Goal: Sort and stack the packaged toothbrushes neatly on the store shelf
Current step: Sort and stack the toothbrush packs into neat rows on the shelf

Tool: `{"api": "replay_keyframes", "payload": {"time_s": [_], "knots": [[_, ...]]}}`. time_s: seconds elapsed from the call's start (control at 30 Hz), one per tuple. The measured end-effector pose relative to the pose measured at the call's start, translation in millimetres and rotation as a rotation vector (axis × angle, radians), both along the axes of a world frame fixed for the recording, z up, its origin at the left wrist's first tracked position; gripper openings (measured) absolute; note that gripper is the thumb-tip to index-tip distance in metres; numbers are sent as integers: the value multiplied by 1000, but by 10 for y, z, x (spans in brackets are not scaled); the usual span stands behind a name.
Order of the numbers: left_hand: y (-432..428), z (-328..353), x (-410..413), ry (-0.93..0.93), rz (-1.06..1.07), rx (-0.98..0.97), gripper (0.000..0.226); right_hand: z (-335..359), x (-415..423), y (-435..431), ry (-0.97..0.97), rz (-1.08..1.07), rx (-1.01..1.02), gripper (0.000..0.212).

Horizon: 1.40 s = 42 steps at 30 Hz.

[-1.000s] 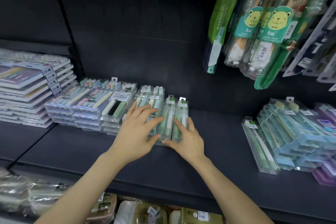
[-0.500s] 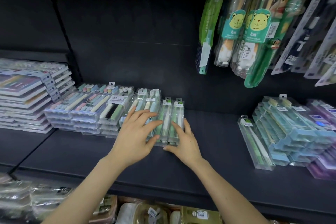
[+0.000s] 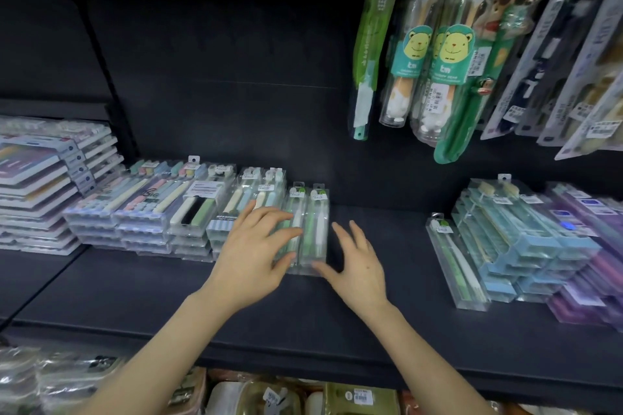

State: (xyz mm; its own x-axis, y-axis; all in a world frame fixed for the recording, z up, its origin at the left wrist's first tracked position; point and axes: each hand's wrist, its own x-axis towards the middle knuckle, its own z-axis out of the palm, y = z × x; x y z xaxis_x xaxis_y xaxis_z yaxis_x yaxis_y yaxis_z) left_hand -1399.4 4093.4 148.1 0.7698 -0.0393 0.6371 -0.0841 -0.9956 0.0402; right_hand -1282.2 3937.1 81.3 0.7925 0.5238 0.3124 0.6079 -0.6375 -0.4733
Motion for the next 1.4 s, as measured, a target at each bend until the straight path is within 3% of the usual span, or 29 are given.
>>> {"api": "replay_keyframes", "payload": {"time_s": [0.1,0.2,0.3,0.57,0.7,0.8,0.9,1.0,1.1,1.2,1.4], "knots": [[-182,-64,147,3,-53,-16,35,50,99,-571,-291,-311,71,46],[-410,-167,285,25,-41,-2,33,90,210,-1112,-225,-531,-183,38],[-502,-273,345,124,37,9,38,62,254,-1343,-101,-588,-521,39],[-413,-536,357,376,184,-49,51,12,214,-1210,54,-488,-344,46],[-411,-542,340,452,205,-97,57,207,159,-1113,60,-459,-32,43],[-418,-367,240,378,150,-155,51,362,28,-896,-19,-385,137,35],[-296,-230,66,84,128,-139,30,486,-96,-529,-52,-294,236,38],[-72,-132,-81,4,243,-125,37,528,-161,-89,-56,-198,222,41],[117,-134,-125,48,335,-88,42,512,-169,332,-54,-167,128,37],[228,-207,-109,108,331,-68,45,457,-160,602,-33,-162,3,40],[328,-301,-111,167,296,-103,43,235,-123,625,0,11,-25,56]]}}
